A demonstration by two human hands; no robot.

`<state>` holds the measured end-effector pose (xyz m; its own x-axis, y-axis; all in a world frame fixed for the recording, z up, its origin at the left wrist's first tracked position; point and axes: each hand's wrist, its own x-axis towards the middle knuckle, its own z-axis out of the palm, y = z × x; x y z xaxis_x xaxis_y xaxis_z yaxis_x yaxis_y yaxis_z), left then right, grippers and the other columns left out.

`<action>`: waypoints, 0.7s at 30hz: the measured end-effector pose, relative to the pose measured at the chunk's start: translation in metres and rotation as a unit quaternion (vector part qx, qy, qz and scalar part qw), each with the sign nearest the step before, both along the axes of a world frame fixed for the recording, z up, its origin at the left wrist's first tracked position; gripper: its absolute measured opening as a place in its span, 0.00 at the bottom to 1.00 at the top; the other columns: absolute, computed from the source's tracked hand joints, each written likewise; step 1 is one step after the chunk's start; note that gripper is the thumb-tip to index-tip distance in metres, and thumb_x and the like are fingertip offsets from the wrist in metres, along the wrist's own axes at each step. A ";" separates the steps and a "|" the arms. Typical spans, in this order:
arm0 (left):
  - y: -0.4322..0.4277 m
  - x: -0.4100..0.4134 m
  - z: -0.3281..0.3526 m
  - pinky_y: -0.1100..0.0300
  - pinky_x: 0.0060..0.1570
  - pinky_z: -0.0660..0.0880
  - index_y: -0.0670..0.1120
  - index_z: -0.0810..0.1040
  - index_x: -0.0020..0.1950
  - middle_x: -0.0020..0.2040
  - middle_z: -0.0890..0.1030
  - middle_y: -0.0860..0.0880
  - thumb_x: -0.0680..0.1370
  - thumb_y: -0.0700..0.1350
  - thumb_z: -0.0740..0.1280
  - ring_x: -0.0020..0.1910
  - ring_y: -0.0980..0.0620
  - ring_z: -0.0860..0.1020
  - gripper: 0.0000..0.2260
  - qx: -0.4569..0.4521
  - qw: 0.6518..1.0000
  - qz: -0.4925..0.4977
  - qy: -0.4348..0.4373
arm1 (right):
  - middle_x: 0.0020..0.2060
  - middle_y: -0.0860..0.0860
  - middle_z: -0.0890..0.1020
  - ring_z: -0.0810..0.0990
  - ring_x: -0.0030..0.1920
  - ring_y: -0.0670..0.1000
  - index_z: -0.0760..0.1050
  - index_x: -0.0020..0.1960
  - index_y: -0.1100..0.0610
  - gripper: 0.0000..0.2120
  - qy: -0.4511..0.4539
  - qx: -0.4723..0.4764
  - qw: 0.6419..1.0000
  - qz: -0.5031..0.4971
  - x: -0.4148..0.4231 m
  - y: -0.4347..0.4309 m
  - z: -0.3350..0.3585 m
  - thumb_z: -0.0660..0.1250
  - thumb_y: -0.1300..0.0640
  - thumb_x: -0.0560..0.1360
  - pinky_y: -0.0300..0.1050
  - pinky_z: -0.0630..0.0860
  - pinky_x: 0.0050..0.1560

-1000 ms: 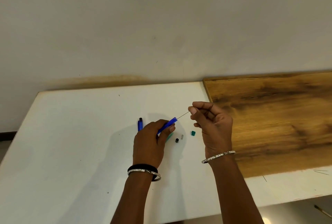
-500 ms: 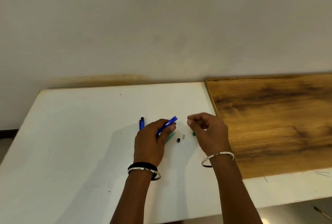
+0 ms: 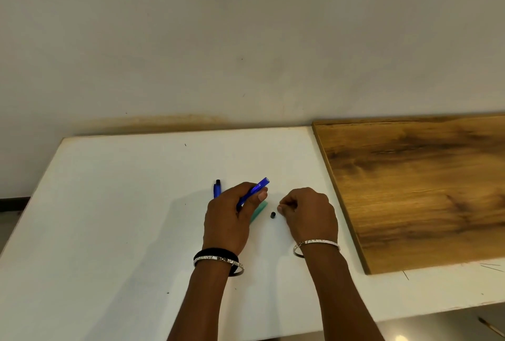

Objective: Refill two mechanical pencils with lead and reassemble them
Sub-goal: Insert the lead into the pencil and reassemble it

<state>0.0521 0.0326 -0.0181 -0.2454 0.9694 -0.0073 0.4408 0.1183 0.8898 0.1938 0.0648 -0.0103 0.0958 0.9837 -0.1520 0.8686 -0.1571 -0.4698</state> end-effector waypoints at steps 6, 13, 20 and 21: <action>0.000 -0.002 0.000 0.61 0.43 0.76 0.54 0.81 0.54 0.40 0.83 0.52 0.70 0.65 0.60 0.41 0.50 0.81 0.22 0.001 1.000 -0.005 -0.001 | 0.45 0.52 0.84 0.80 0.43 0.48 0.80 0.49 0.55 0.05 0.021 -0.005 1.000 -0.009 -0.002 0.000 -0.007 0.72 0.55 0.74 0.39 0.75 0.47; 0.000 -0.002 -0.001 0.69 0.41 0.73 0.53 0.81 0.56 0.38 0.81 0.56 0.75 0.59 0.64 0.39 0.55 0.80 0.16 -0.017 1.000 -0.003 0.006 | 0.39 0.47 0.83 0.82 0.42 0.47 0.79 0.45 0.54 0.01 0.356 0.114 0.926 -0.044 0.001 0.006 0.012 0.71 0.58 0.74 0.36 0.77 0.39; 0.001 0.000 -0.002 0.68 0.39 0.73 0.54 0.80 0.54 0.34 0.78 0.59 0.75 0.58 0.65 0.37 0.55 0.79 0.12 -0.024 0.999 -0.006 0.025 | 0.42 0.55 0.85 0.85 0.43 0.54 0.80 0.48 0.58 0.03 0.460 0.070 0.885 0.000 -0.004 0.005 0.017 0.70 0.62 0.75 0.39 0.81 0.37; 0.001 -0.001 -0.003 0.67 0.39 0.74 0.54 0.80 0.54 0.34 0.78 0.59 0.75 0.58 0.65 0.37 0.54 0.80 0.12 -0.022 0.999 -0.006 0.027 | 0.42 0.56 0.85 0.85 0.43 0.54 0.80 0.49 0.59 0.04 0.458 0.068 0.886 0.003 -0.004 0.005 0.016 0.69 0.63 0.75 0.40 0.81 0.38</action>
